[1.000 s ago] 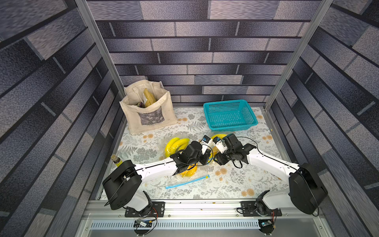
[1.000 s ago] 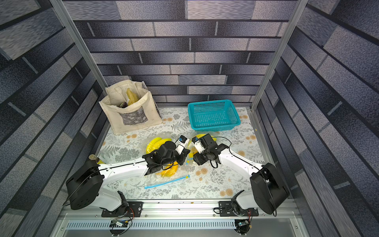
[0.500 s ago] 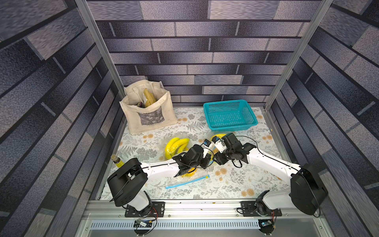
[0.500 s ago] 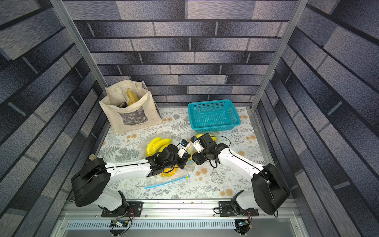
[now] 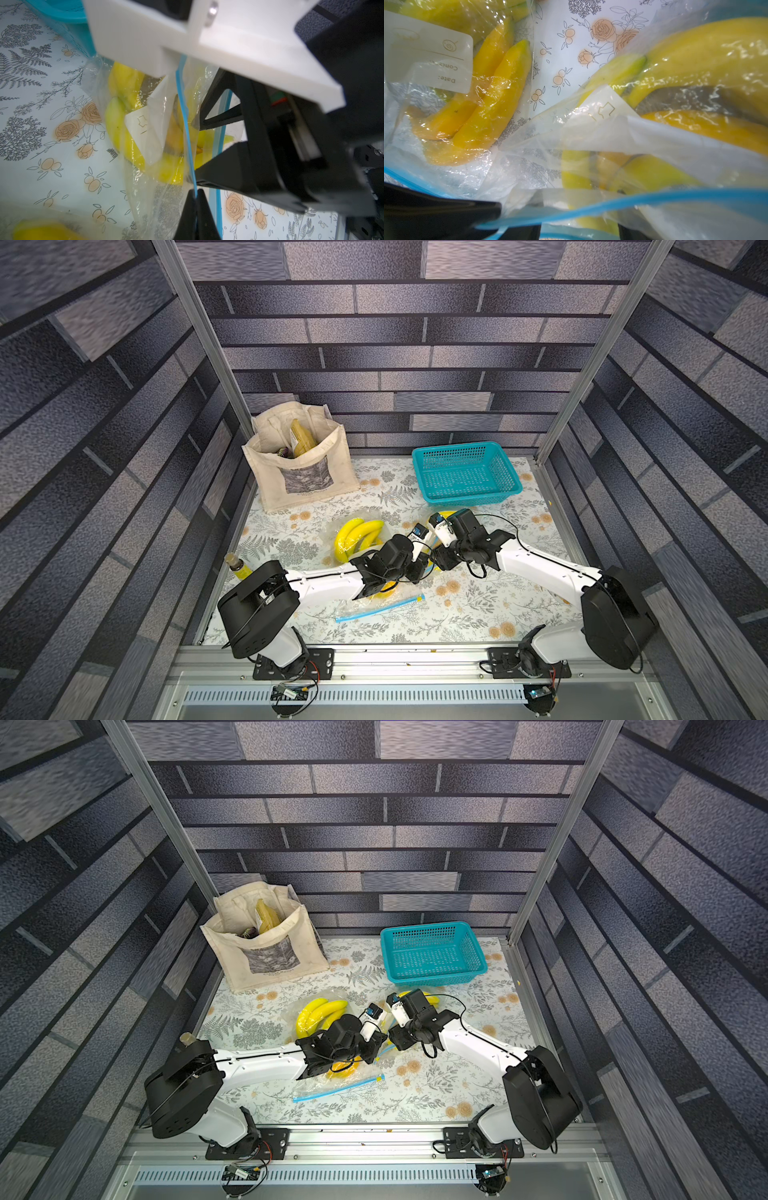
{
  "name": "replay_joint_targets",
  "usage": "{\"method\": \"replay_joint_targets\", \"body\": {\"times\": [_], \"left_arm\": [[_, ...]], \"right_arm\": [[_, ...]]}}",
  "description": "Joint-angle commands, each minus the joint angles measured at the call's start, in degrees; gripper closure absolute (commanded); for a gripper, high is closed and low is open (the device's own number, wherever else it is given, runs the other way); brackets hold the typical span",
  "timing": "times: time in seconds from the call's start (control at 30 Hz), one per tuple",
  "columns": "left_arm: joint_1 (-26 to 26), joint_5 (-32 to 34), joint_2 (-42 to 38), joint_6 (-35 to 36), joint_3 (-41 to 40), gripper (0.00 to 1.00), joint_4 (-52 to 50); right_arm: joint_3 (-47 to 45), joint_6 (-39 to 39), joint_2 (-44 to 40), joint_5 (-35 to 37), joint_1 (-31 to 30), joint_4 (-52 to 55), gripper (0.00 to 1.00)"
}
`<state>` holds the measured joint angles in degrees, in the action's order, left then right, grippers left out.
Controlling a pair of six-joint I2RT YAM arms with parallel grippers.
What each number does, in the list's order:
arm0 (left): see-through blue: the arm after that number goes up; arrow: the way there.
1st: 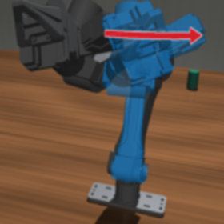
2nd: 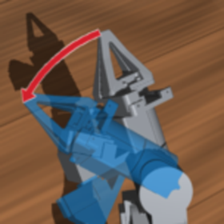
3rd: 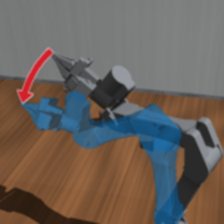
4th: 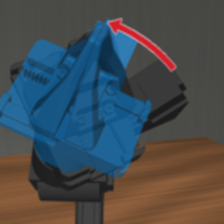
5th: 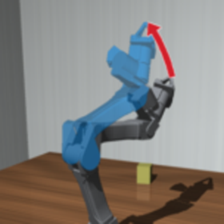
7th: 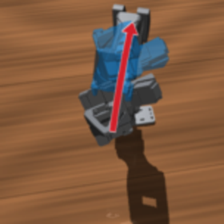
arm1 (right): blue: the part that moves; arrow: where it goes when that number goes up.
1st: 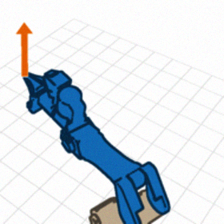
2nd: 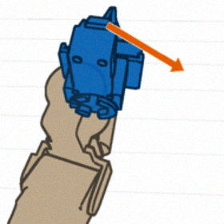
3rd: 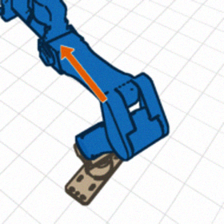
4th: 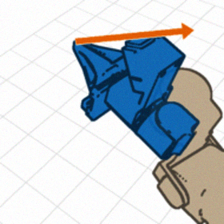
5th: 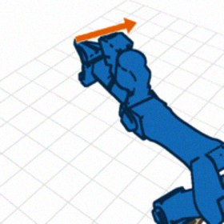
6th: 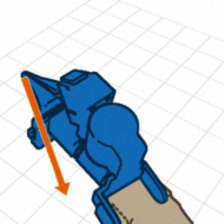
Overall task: Open the zip-top bag and take out the banana
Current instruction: Open the zipper of the food storage bag at the center of the board, then pick up the banana from the zipper food storage bag.
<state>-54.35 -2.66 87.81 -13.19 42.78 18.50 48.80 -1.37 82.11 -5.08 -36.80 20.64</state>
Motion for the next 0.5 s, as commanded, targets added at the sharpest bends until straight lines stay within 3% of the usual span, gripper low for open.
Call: {"method": "replay_joint_targets", "body": {"times": [0.0,0.47], "left_arm": [[-0.3,0.9,-0.2,-1.1,-0.6,0.98,1.1],[-0.2,4.2,0.4,-1.2,0.0,0.97,2.6]], "right_arm": [[0.6,-1.2,2.2,0.6,-0.4,3.0,0.43],[4.6,-4.7,6.6,-0.8,-1.6,13.0,0.46]]}}
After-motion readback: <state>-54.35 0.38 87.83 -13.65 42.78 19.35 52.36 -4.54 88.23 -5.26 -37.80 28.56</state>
